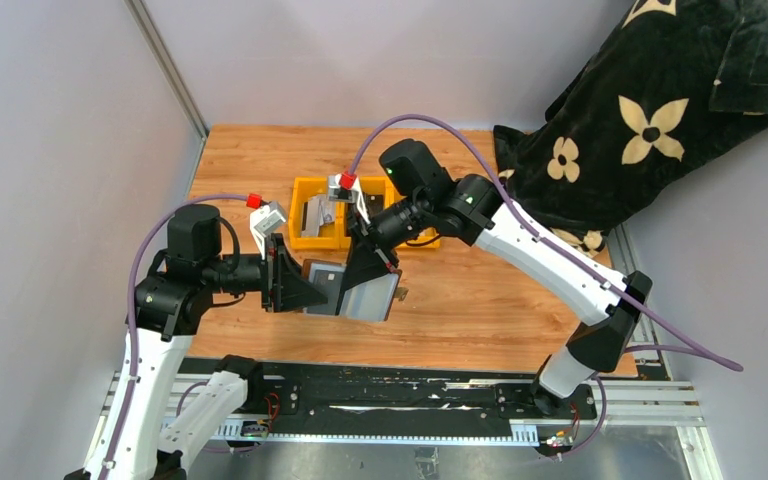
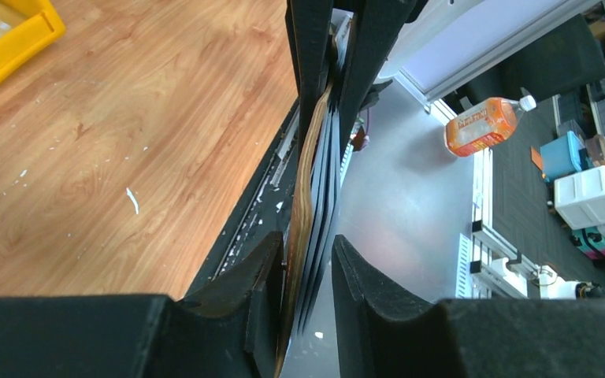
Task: Take the credit cards out of the card holder
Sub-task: Remove the credit card from the card holder.
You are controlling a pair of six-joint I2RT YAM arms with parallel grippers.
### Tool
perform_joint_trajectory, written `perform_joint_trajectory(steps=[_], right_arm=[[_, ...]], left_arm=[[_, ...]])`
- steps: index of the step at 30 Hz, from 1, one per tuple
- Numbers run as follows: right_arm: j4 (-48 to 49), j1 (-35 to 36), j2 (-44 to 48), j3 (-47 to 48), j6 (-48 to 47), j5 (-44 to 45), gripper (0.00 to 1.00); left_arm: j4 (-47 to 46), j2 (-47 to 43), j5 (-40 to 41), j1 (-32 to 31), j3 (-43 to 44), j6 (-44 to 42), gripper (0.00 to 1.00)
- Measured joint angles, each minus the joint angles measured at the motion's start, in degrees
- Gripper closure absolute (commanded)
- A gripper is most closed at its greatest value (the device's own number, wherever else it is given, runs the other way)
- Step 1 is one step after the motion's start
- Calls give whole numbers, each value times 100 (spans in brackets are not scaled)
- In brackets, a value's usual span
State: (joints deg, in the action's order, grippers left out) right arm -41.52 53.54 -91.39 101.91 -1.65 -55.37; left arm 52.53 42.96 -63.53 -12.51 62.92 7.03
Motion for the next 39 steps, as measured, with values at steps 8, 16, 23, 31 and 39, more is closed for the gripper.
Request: perform_joint_trajectory(steps=[8,16,23,31,39], right_arm=[[-264,208,-160,313,-173,125,91],[260,103,-79,232,369,328,44],[2070,-704,1405,-1475,1880,1626,38],[3554,-503,2173,-2330,2931,1941,45],[4157,-138,1429,-2605,3493,1587,48]], left_arm=[[-13,-44,-120,0,-74,9,89],[7,-214,-166,0,-184,68,100],[-605,-341,507,0,-267,935,100],[-1469,-732,1563,0,-575,1834,100],[-1690,-695,1768,0,-584,2072,100]])
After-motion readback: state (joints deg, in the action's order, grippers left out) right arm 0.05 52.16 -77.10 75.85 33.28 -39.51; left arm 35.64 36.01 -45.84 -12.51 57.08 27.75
